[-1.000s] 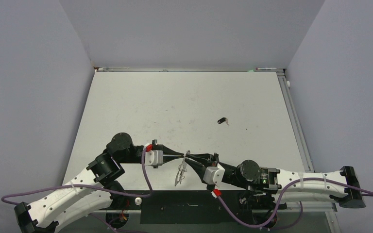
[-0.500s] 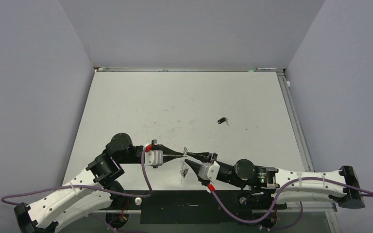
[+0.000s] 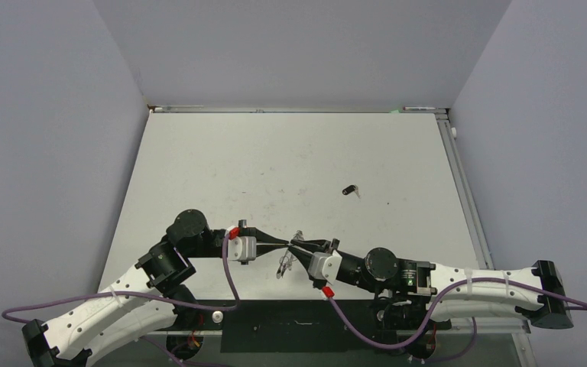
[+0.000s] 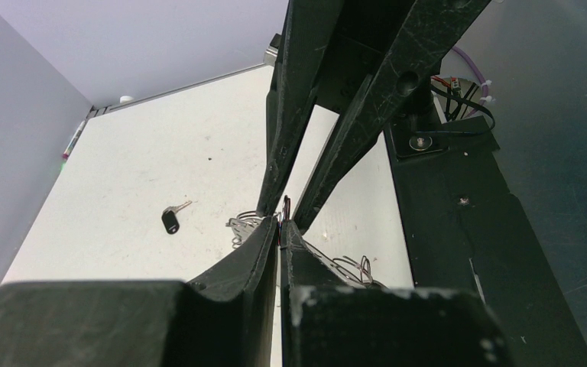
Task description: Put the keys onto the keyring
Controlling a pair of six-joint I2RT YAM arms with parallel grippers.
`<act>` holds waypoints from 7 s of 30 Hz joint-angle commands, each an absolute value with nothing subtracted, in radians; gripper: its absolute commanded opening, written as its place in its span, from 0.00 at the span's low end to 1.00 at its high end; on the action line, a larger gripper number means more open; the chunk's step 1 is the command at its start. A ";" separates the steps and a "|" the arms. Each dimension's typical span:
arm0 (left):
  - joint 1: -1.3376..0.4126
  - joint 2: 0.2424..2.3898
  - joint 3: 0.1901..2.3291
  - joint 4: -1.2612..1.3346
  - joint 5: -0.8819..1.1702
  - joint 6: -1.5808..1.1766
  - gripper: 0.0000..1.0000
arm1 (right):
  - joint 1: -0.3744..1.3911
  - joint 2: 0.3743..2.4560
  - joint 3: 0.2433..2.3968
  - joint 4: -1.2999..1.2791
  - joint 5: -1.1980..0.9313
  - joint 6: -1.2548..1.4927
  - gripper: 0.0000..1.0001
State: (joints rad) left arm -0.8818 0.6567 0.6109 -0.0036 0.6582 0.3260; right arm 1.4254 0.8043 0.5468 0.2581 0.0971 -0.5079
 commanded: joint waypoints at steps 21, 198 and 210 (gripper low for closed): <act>-0.865 0.596 0.623 0.020 0.576 0.281 0.76 | 1.411 0.766 0.555 0.281 0.186 -0.637 0.05; -0.998 1.623 1.200 -0.293 -0.107 0.104 0.00 | 0.720 0.655 0.901 -0.216 0.563 -0.039 0.05; -1.086 1.132 0.780 0.079 -0.040 0.215 0.00 | 0.718 0.638 0.869 -0.192 0.483 -0.019 0.05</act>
